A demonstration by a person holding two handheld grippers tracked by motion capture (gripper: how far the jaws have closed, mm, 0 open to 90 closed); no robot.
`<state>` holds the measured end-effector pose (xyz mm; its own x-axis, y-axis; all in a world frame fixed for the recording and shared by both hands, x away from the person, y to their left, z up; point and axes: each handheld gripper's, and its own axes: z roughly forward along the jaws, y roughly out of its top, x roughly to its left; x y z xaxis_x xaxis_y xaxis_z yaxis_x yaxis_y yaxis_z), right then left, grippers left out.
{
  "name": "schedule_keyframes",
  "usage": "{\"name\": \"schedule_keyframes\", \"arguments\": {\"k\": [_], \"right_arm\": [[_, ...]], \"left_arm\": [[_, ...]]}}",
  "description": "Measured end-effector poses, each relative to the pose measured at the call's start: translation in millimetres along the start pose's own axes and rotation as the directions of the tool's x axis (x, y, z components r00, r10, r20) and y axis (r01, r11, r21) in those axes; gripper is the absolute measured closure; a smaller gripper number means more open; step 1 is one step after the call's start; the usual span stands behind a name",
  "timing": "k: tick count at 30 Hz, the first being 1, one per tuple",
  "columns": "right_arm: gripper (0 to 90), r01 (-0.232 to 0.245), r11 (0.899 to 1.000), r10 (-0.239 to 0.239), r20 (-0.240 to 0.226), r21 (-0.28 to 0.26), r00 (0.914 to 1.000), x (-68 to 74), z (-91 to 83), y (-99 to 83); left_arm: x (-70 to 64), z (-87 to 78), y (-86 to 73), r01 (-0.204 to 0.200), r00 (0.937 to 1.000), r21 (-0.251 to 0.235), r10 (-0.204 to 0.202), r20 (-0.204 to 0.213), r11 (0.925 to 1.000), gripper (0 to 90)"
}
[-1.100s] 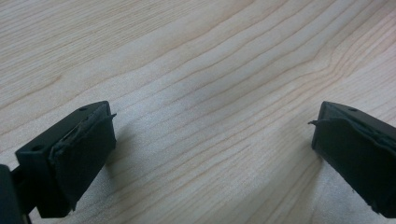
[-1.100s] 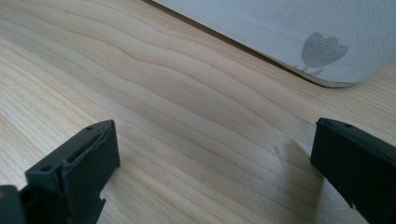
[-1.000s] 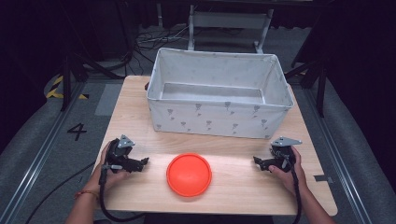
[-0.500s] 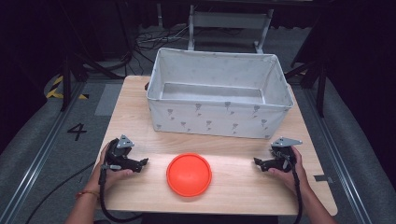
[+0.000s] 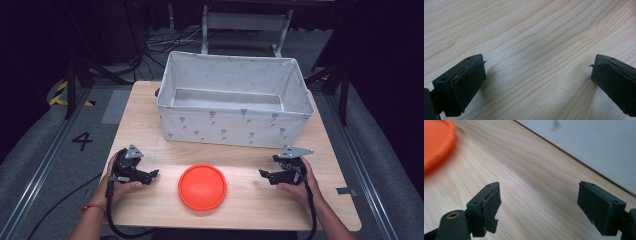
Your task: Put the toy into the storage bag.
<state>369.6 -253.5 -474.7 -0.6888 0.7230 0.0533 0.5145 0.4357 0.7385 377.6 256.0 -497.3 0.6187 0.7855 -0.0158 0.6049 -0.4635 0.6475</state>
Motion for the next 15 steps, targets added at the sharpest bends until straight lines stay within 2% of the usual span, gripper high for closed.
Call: {"name": "schedule_keyframes", "arguments": {"k": [3, 4, 7, 10, 15], "right_arm": [[20.1, 0.024, 1.0, -0.024, -0.041, -0.008, 0.9989, 12.3, 5.0, 11.5], [20.1, 0.024, 1.0, -0.024, -0.041, -0.008, 0.9989, 12.3, 5.0, 11.5], [19.9, 0.047, 0.999, -0.049, -0.098, -0.018, 0.9939, 28.2, 14.6, 25.1], [19.9, 0.068, 0.997, -0.071, -0.141, -0.023, 0.9874, 41.7, 24.4, 35.0], [19.4, 0.102, 0.995, -0.102, -0.218, -0.009, 0.9707, 66.9, 46.6, 45.7]], "left_arm": [[0.0, 0.0, 0.0, 0.0, 1.0, 0.0, 0.0, -0.001, 1.0, 0.1], [0.0, 0.0, 0.0, 0.0, 1.0, 0.0, 0.0, -0.001, 1.0, 0.1], [0.0, 0.0, 0.0, 0.001, 1.0, 0.0, -0.001, 0.0, 1.0, 0.1], [0.0, 0.0, 0.0, 0.0, 1.0, 0.0, 0.0, -0.001, 1.0, 0.1], [-0.1, 0.0, 0.0, 0.0, 1.0, 0.0, 0.0, 0.0, 1.0, 0.1]]}}
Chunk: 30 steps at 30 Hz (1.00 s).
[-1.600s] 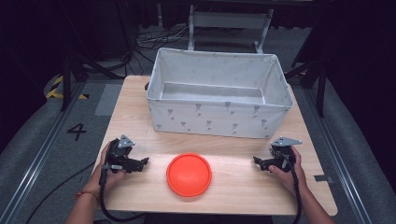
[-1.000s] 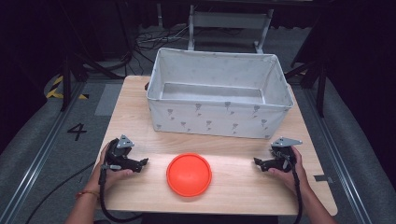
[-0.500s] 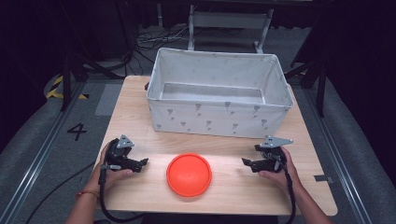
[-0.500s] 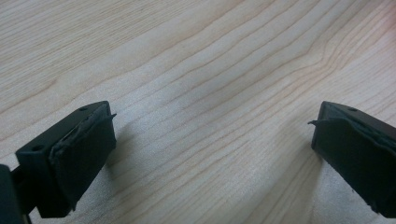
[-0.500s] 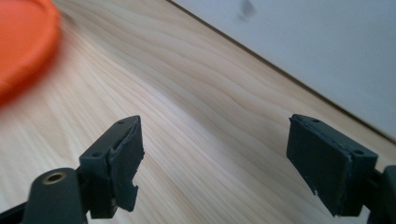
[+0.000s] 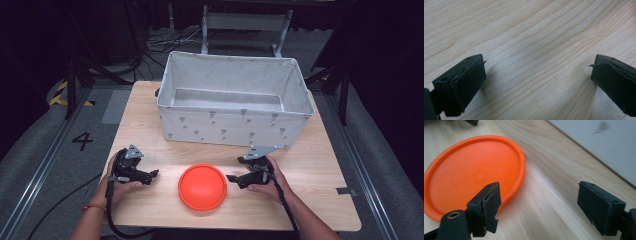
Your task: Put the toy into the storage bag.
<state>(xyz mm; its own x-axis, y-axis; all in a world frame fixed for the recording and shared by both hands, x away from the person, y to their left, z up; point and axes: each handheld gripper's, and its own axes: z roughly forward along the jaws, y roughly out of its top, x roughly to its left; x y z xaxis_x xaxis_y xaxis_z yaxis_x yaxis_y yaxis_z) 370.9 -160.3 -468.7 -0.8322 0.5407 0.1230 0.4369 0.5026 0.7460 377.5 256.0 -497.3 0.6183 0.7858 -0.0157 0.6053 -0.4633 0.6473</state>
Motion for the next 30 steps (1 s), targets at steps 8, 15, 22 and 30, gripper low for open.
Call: {"name": "schedule_keyframes", "arguments": {"k": [8, 15, 22, 30], "right_arm": [[18.5, 0.056, 0.996, -0.052, -0.058, 0.067, 0.997, 20.9, 37.2, 6.4], [15.5, 0.072, 0.995, -0.068, -0.045, 0.073, 0.9966, 28.7, 51.2, 4.6], [27.9, 0.095, 0.993, -0.093, -0.034, 0.068, 0.9951, 35.6, 49.9, 3.9], [55.2, 0.032, 0.999, -0.032, 0.001, 0.038, 0.9995, 29.0, 46.5, 3.2]], "left_arm": [[0.0, 0.0, 0.0, 0.0, 1.0, 0.0, 0.0, 0.0, 1.0, 0.1], [-0.6, 0.0, 0.0, 0.003, 1.0, 0.0, -0.003, -0.006, 1.0, 0.2], [-1.9, -0.1, 0.1, 0.012, 0.9998, 0.0, -0.012, -0.018, 0.9999, 0.3], [-2.5, 0.2, 0.1, 0.017, 0.9996, -0.003, -0.017, -0.022, 0.9999, 0.3]]}}
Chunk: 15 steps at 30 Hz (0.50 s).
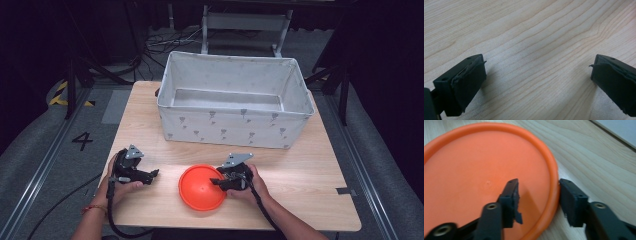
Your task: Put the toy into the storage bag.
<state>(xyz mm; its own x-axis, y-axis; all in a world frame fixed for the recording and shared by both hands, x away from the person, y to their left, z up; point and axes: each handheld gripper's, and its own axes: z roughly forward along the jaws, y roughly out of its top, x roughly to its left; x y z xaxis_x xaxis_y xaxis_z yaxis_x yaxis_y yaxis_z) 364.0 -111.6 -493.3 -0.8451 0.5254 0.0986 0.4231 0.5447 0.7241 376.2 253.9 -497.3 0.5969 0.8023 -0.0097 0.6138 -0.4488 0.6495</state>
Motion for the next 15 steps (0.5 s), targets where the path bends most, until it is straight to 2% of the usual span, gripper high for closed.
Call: {"name": "schedule_keyframes", "arguments": {"k": [2, 4, 5, 9, 12, 15], "right_arm": [[61.7, -0.016, 1.0, 0.016, 0.006, -0.014, 0.9999, -1.8, -0.7, -1.5], [77.0, 0.005, 0.999, -0.003, 0.04, -0.034, 0.9992, -3.8, -3.8, -1.5], [80.9, 0.016, 0.999, -0.014, 0.044, -0.037, 0.9989, -4.8, -5.0, -1.5], [81.4, 0.028, 0.999, -0.027, 0.035, -0.03, 0.999, -7.1, -7.2, -2.0], [81.7, 0.062, 0.998, -0.061, 0.045, -0.024, 0.9971, -5.7, -8.4, -1.0], [81.8, 0.059, 0.998, -0.058, 0.03, -0.02, 0.9979, -10.0, -12.9, -1.8]], "left_arm": [[-0.2, 0.1, 0.0, 0.002, 1.0, -0.002, -0.002, -0.001, 1.0, 0.3], [-0.3, 0.2, -0.1, 0.003, 1.0, -0.003, -0.003, 0.0, 1.0, 0.3], [-0.3, 0.1, 0.0, 0.004, 1.0, -0.002, -0.004, 0.0, 1.0, 0.3], [-0.6, 0.1, -0.1, 0.006, 1.0, 0.0, -0.006, 0.002, 1.0, 0.3], [-0.4, 0.0, -0.1, 0.003, 1.0, -0.002, -0.003, -0.004, 1.0, 0.3], [-0.4, 0.0, -0.1, 0.003, 1.0, -0.002, -0.003, -0.003, 1.0, 0.3]]}}
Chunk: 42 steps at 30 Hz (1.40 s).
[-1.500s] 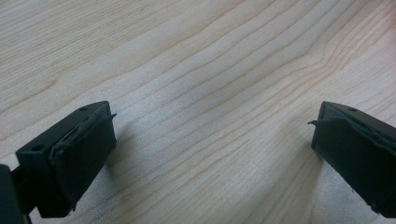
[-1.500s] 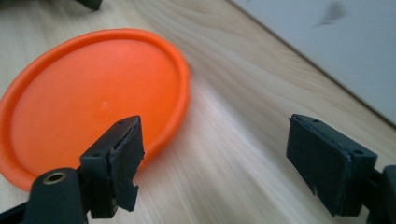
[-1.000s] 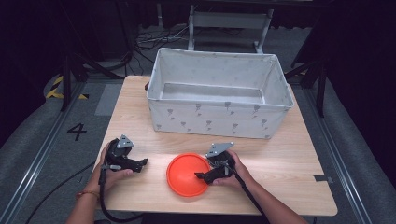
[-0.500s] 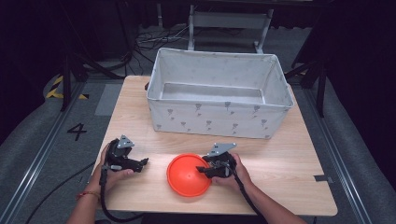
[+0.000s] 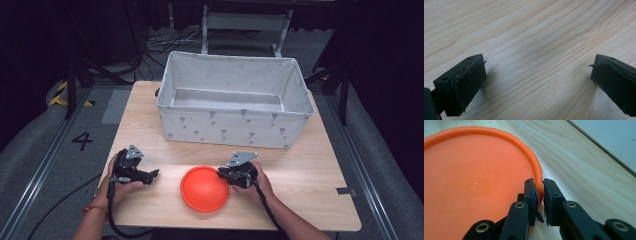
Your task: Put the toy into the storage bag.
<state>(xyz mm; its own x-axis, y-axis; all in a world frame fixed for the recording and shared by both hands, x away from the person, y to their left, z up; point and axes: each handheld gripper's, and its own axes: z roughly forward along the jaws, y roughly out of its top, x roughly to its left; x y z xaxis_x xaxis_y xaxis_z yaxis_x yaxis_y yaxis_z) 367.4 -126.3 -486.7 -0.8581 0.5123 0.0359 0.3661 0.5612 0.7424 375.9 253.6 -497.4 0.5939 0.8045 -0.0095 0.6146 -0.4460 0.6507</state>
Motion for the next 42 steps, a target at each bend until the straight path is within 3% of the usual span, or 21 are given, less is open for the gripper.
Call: {"name": "schedule_keyframes", "arguments": {"k": [12, 19, 24, 25, 26, 30, 31, 34, 36, 37, 38, 39, 41, 42], "right_arm": [[82.8, -0.051, 0.999, 0.052, 0.041, -0.011, 0.9978, -38.4, -39.8, -13.1], [86.1, -0.06, 0.998, 0.059, 0.083, 0.006, 0.9948, -46.2, -47.1, -19.2], [71.2, -0.067, 0.997, 0.064, 0.067, 0.037, 0.9957, -46.8, -42.0, -20.9], [65.0, -0.067, 0.997, 0.065, 0.055, 0.039, 0.9964, -46.7, -41.5, -20.8], [52.9, -0.067, 0.997, 0.066, 0.03, 0.038, 0.9974, -46.2, -40.1, -20.6], [24.9, -0.111, 0.992, 0.109, 0.023, 0.059, 0.9937, -44.3, -32.4, -20.7], [21.7, -0.121, 0.99, 0.118, 0.04, 0.076, 0.9922, -43.9, -29.6, -21.1], [17.4, -0.13, 0.986, 0.129, 0.021, 0.104, 0.9915, -43.9, -23.0, -23.7], [17.8, -0.102, 0.989, 0.098, 0.037, 0.108, 0.9945, -40.8, -21.3, -23.3], [23.8, -0.081, 0.991, 0.078, 0.034, 0.107, 0.9964, -37.2, -20.5, -23.0], [23.8, -0.081, 0.991, 0.078, 0.034, 0.107, 0.9964, -37.2, -20.5, -23.0], [31.2, -0.062, 0.994, 0.061, 0.016, 0.094, 0.998, -33.9, -20.7, -22.7], [34.5, -0.063, 0.993, 0.062, 0.015, 0.1, 0.998, -30.3, -20.3, -20.5], [41.3, -0.069, 0.993, 0.067, 0.023, 0.098, 0.9975, -30.7, -20.6, -19.9]], "left_arm": [[0.0, 0.0, 0.0, 0.0, 1.0, 0.0, 0.0, -0.001, 1.0, 0.3], [0.0, 0.0, 0.0, 0.0, 1.0, 0.0, 0.0, -0.001, 1.0, 0.3], [0.0, -0.1, 0.0, 0.0, 1.0, 0.0, 0.0, -0.001, 1.0, 0.4], [0.0, -0.1, 0.0, 0.0, 1.0, 0.0, 0.0, -0.001, 1.0, 0.4], [0.0, 0.0, 0.0, 0.0, 1.0, 0.0, 0.0, -0.001, 1.0, 0.3], [0.0, 0.0, 0.0, 0.0, 1.0, 0.0, 0.0, 0.001, 1.0, 0.4], [0.1, 0.0, 0.0, 0.0, 1.0, 0.0, 0.0, 0.001, 1.0, 0.4], [0.1, 0.0, 0.0, -0.001, 1.0, 0.0, 0.001, 0.001, 1.0, 0.4], [0.1, 0.0, 0.0, -0.001, 1.0, 0.0, 0.001, 0.0, 1.0, 0.4], [0.1, 0.0, 0.0, -0.001, 1.0, 0.0, 0.001, 0.0, 1.0, 0.4], [-0.2, -0.1, -0.1, 0.003, 1.0, 0.002, -0.003, 0.004, 1.0, 0.4], [0.2, 0.1, 0.0, -0.001, 1.0, 0.0, 0.001, 0.003, 1.0, 0.4], [0.1, 0.0, 0.0, -0.001, 1.0, 0.0, 0.001, 0.001, 1.0, 0.3], [-0.3, -0.1, -0.2, 0.004, 1.0, 0.002, -0.004, 0.005, 1.0, 0.4]]}}
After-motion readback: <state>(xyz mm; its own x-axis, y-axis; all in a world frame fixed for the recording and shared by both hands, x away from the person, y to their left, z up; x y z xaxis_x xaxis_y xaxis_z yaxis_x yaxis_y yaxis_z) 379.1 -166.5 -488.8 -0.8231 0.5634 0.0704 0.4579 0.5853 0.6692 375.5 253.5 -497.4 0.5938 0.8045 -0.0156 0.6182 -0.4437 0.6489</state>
